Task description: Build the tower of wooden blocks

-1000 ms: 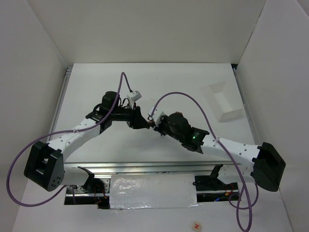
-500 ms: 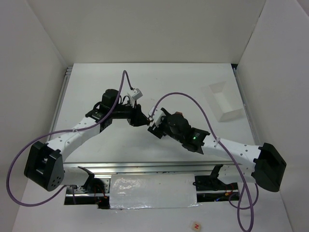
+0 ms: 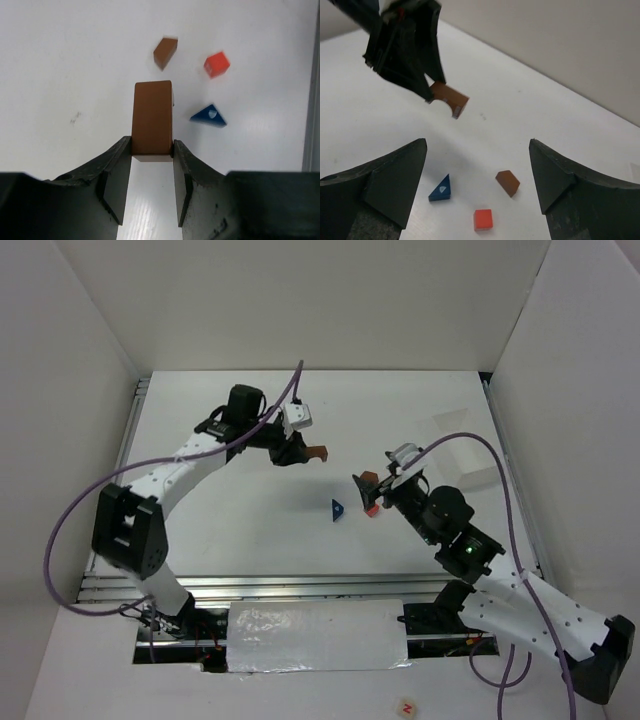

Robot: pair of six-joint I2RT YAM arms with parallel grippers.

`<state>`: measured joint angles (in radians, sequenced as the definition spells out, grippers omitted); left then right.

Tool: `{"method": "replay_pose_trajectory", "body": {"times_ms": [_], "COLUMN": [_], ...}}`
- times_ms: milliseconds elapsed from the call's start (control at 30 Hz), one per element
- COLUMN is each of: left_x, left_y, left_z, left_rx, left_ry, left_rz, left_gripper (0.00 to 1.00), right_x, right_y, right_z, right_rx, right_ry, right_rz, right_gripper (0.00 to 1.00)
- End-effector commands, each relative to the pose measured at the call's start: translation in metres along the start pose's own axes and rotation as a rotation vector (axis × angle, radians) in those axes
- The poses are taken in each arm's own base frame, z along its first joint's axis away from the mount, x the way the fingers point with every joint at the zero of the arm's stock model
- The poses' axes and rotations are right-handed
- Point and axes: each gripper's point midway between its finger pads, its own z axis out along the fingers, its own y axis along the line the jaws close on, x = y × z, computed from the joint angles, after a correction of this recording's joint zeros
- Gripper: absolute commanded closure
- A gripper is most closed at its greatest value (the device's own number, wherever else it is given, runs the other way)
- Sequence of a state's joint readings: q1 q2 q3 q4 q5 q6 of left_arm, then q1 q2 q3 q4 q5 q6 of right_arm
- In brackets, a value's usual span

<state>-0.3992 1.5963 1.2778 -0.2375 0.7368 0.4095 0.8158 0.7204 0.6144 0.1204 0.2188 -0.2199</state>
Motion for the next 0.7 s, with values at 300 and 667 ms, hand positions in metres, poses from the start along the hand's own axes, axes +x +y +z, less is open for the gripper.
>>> {"method": "replay_pose_trajectory", "body": {"times_ms": [300,667], "left_x": [0.023,0.066], "left_y": [0.061,0.080], "left_z": [0.035,0.079], "left_rx": [0.063,0.209], "left_ry": [-0.021,-0.033], "left_rz": [0.203,0.108], "left_gripper": [1.00,1.00], "right_x": [0.003,0.024], "right_y": [-0.057,-0.064], "right_z": [-0.007,0.005], "right_rx": [0.205,0.236], "right_ry": [-0.013,0.055], "right_rz": [0.108,0.092], "right_gripper": [0.00,0.00]}}
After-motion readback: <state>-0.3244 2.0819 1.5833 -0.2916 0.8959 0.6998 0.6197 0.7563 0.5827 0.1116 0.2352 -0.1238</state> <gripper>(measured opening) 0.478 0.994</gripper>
